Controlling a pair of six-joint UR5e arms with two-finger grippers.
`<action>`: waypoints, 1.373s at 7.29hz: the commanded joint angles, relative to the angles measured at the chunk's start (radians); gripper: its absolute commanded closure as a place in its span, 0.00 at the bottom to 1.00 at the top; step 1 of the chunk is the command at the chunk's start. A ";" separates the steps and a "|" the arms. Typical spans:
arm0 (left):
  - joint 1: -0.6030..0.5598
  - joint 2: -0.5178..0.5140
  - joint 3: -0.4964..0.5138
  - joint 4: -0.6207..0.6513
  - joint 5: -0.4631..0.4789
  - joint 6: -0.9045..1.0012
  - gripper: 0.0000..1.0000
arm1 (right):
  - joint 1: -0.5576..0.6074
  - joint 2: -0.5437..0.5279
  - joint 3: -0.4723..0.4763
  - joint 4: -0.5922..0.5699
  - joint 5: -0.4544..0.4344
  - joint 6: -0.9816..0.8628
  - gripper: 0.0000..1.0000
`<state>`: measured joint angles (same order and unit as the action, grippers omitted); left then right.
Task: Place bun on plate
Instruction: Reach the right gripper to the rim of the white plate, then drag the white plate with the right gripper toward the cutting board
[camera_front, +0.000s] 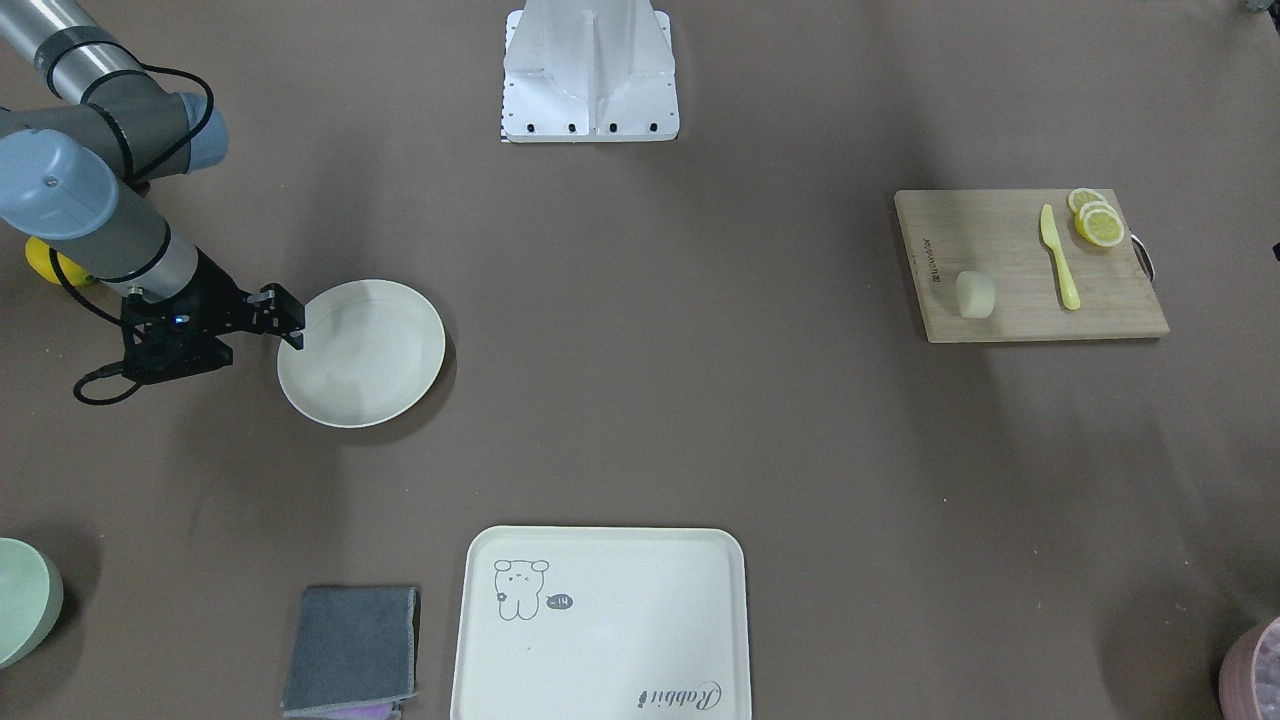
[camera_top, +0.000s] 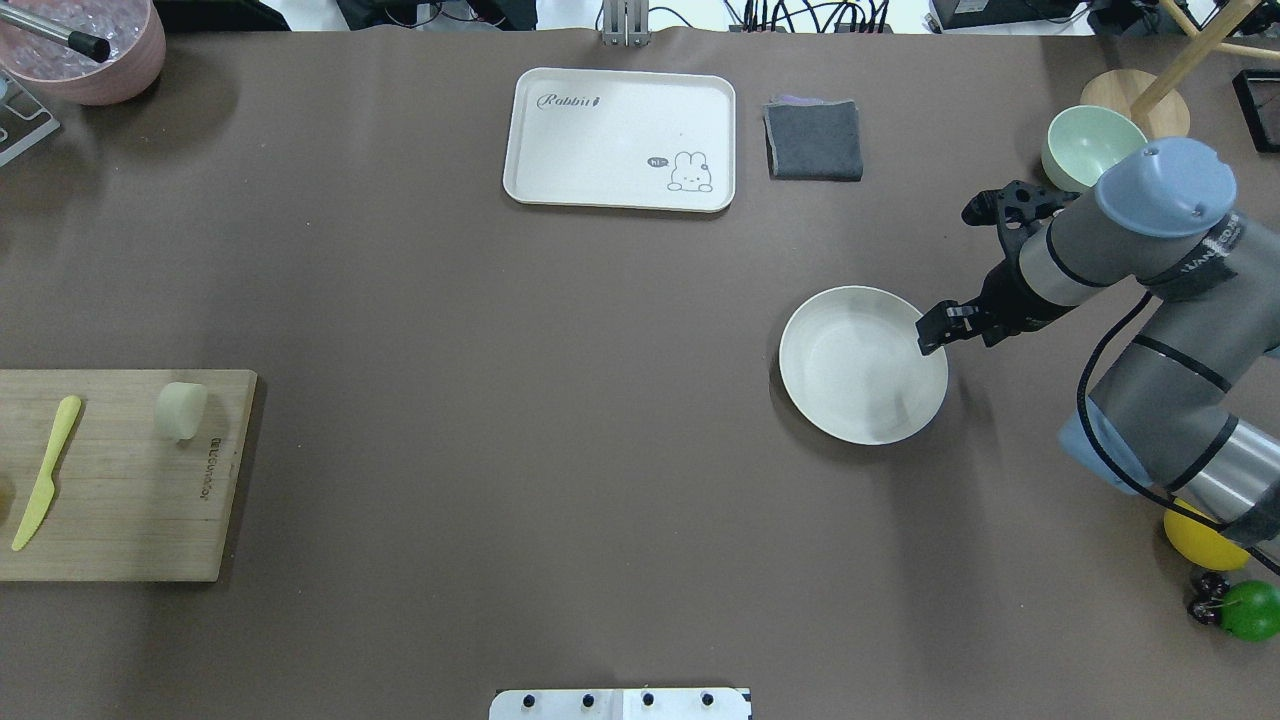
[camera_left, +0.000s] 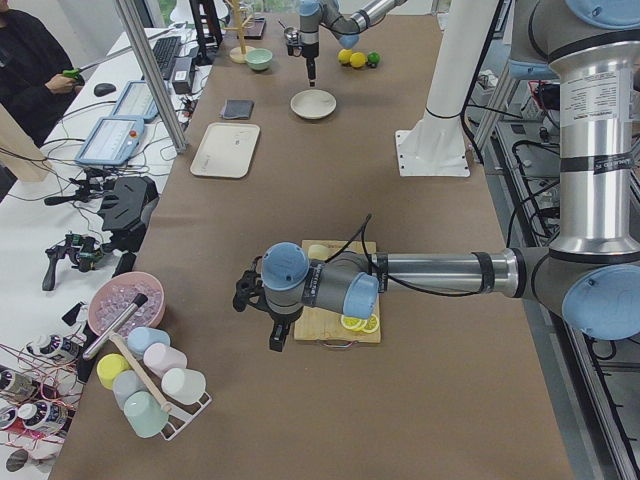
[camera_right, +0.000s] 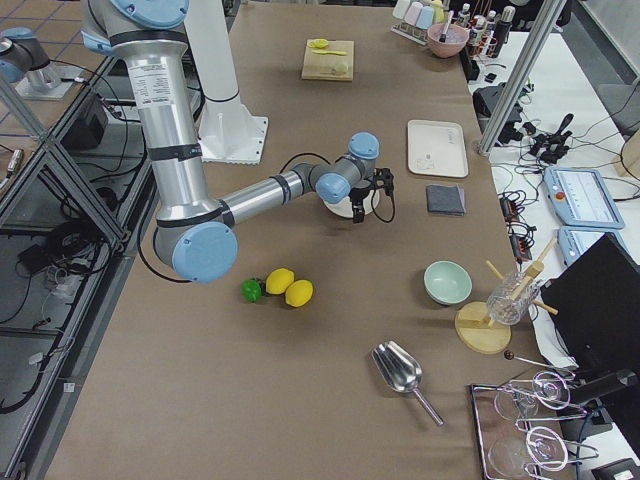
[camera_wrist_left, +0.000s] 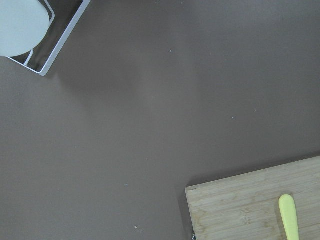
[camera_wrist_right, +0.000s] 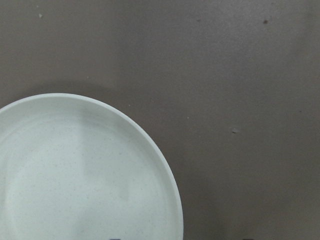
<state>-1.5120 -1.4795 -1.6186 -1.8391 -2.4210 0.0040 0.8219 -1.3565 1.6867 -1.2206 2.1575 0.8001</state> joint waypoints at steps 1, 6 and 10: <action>0.001 -0.040 0.038 0.000 -0.001 0.001 0.02 | -0.029 0.019 -0.028 0.003 -0.021 0.004 0.32; 0.000 -0.045 0.036 -0.002 -0.004 -0.001 0.02 | -0.018 0.077 -0.079 0.003 0.013 0.002 1.00; 0.013 -0.045 -0.004 -0.041 -0.006 -0.190 0.02 | -0.042 0.271 -0.078 0.006 0.134 0.257 1.00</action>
<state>-1.5085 -1.5234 -1.6000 -1.8502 -2.4274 -0.0524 0.8283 -1.1584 1.6087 -1.2178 2.2878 0.9260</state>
